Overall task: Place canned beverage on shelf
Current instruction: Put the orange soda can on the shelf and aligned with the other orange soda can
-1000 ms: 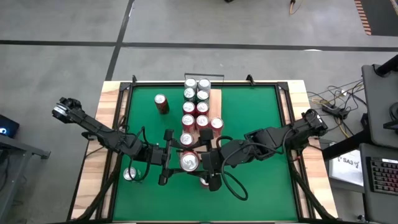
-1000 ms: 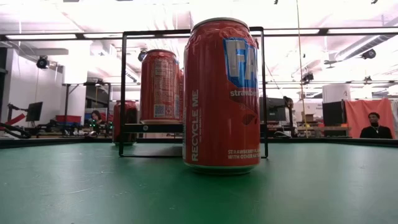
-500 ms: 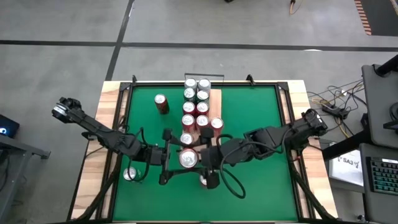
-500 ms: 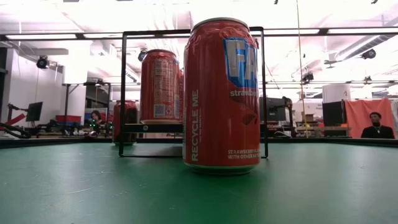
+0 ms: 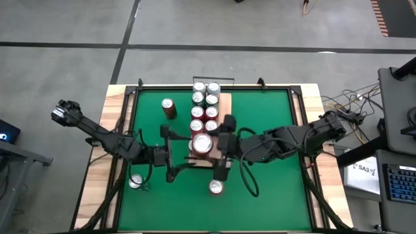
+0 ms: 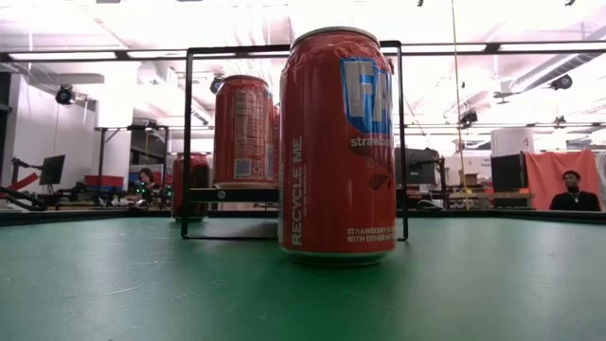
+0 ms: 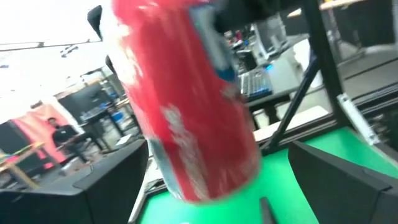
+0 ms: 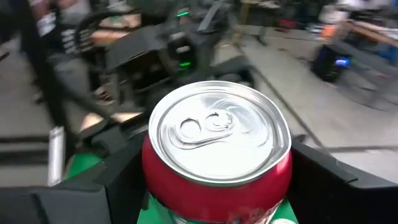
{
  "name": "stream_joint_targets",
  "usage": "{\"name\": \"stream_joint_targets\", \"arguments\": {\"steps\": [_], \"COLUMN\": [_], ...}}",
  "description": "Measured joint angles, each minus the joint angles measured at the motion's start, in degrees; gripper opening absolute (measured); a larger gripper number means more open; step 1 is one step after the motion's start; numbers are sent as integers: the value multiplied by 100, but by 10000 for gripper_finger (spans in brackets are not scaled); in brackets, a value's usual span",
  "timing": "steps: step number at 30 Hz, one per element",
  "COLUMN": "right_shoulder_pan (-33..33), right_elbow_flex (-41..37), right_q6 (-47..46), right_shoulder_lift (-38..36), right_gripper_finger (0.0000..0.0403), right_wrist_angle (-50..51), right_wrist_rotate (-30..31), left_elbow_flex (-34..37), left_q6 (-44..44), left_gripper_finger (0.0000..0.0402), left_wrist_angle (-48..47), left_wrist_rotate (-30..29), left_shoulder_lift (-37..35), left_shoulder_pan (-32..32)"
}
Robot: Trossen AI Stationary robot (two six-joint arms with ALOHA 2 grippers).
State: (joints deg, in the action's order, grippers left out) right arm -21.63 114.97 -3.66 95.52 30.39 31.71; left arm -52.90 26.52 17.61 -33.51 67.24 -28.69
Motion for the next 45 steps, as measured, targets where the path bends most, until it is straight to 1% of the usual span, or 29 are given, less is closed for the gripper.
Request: {"name": "stream_joint_targets", "arguments": {"steps": [4,7,11,15,17,21,24,31,34,37,41,45], "right_shoulder_pan": [0,9,9,4,-2,-9,-9,-9,-9,-9,-7,-8], "right_elbow_flex": [14,9,-69,-266,-463,-896,-1199,-1805,-2047,-2290,-2523,-2811], "right_q6": [-521,-1111,-1951,-2721,-3059,-3763,-4338,-5413,-5709,-5932,-6249,-6240], "right_shoulder_lift": [-137,-182,-187,-187,-187,-185,-185,-172,-171,-168,-168,-167], "right_gripper_finger": [290,290,290,292,296,297,297,297,298,298,298,299], "right_wrist_angle": [311,771,1402,1728,1752,1762,1733,1634,1495,1341,1222,871], "right_wrist_rotate": [688,1073,1461,1720,1870,2125,2394,2690,2786,2979,3044,3044], "left_elbow_flex": [0,2,2,13,58,311,613,1415,1745,1875,1918,2000], "left_q6": [124,170,290,345,322,291,281,275,401,619,540,693], "left_gripper_finger": [370,370,370,370,370,370,370,370,370,370,370,370], "left_wrist_angle": [-455,-734,-917,-1189,-1268,-1274,-1106,-554,-288,57,102,83], "left_wrist_rotate": [-301,-468,-547,-1148,-1256,-1244,-1246,-1246,-1249,-1246,-1246,-1202], "left_shoulder_lift": [-291,-505,-776,-1018,-1159,-1440,-1699,-2325,-2542,-2756,-2952,-3055], "left_shoulder_pan": [-2,0,9,7,10,7,9,9,9,7,9,9]}}
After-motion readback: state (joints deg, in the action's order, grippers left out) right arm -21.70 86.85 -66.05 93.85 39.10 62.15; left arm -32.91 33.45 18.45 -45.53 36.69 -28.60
